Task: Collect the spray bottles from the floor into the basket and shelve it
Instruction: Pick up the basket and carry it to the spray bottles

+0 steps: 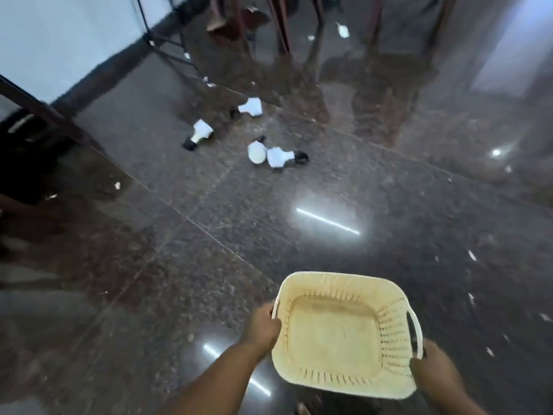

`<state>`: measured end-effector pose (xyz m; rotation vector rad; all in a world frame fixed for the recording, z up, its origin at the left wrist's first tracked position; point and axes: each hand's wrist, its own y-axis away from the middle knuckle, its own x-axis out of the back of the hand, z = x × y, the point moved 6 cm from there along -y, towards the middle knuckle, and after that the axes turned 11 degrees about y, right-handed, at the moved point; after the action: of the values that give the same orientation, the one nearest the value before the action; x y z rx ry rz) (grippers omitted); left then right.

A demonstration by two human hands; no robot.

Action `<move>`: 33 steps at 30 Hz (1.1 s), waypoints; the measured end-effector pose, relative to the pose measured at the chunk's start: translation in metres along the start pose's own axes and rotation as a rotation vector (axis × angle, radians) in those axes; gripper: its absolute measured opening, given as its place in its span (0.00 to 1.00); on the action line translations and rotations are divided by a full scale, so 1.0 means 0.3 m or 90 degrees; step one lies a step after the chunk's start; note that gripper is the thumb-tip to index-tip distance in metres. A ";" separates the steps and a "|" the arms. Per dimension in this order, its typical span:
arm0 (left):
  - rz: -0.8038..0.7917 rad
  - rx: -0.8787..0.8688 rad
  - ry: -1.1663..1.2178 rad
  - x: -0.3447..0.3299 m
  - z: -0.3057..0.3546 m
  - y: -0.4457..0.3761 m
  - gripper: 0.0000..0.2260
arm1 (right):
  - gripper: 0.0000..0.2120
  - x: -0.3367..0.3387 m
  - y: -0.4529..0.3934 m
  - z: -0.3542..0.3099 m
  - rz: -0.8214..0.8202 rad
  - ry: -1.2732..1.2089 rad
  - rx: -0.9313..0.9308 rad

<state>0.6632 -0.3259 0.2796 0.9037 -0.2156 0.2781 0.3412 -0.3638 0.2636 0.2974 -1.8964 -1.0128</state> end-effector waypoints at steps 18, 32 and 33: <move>0.217 0.101 0.118 1.163 0.432 -0.860 0.10 | 0.08 -0.207 -0.466 -1.747 -0.138 0.128 0.158; 0.170 0.082 0.095 1.792 0.946 -1.674 0.15 | 0.10 -0.294 -0.824 -2.713 -0.130 0.114 0.139; 0.164 0.082 0.065 1.817 0.966 -1.725 0.14 | 0.10 -0.306 -0.848 -2.765 -0.138 0.110 0.141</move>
<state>1.3266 -0.7805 0.2339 0.9876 -0.2218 0.5814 1.0213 -0.9067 0.2011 0.7092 -1.8466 -0.8858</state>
